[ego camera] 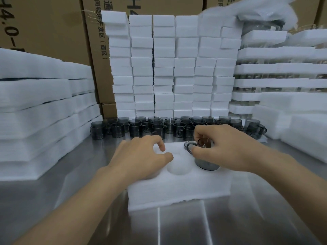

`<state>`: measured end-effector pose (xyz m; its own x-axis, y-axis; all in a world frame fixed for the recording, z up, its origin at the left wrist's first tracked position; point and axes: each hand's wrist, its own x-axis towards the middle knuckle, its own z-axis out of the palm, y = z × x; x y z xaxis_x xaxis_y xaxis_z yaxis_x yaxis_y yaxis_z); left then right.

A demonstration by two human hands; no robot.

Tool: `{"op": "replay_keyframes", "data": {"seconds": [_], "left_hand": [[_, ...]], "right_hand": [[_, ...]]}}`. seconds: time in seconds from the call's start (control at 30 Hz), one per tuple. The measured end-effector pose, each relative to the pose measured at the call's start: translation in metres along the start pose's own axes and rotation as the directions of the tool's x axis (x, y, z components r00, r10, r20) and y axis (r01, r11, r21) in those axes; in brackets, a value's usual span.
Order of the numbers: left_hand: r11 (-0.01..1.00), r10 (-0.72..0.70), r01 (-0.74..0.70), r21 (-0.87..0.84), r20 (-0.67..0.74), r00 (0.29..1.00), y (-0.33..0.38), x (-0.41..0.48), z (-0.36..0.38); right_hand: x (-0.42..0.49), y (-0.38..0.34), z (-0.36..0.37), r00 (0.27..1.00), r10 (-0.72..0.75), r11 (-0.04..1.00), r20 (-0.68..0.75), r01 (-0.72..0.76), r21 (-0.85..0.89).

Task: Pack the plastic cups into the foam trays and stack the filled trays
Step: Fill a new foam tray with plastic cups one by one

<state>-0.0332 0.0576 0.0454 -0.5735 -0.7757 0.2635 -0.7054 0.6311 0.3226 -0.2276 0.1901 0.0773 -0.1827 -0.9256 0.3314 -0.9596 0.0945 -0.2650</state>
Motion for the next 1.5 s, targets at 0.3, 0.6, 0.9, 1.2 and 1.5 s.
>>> {"op": "replay_keyframes", "data": {"seconds": [0.3, 0.6, 0.9, 1.2, 1.5], "left_hand": [[1.000, -0.008, 0.008, -0.003, -0.001, 1.000, 0.002, -0.001, 0.001], [1.000, 0.004, -0.004, 0.018, 0.001, 1.000, 0.004, -0.003, -0.001], [0.999, 0.031, -0.033, 0.027, 0.054, 0.998, 0.007, -0.007, -0.005], [0.995, 0.096, -0.095, -0.013, 0.033, 0.995, -0.001, -0.003, -0.002], [0.944, 0.200, -0.215, -0.249, -0.084, 0.976, -0.008, -0.001, 0.000]], "right_hand": [[-0.002, -0.015, 0.011, 0.981, 0.191, 0.967, 0.020, -0.185, -0.173], [-0.005, -0.015, 0.005, 0.994, -0.047, 0.999, -0.095, 0.045, -0.018], [-0.001, -0.012, 0.034, 0.987, -0.121, 0.993, 0.108, 0.122, -0.004], [0.001, -0.015, 0.047, 0.962, -0.165, 0.985, 0.218, 0.151, 0.077], [0.014, 0.098, 0.044, 0.920, 0.231, 0.961, -0.316, -0.166, 0.220]]}}
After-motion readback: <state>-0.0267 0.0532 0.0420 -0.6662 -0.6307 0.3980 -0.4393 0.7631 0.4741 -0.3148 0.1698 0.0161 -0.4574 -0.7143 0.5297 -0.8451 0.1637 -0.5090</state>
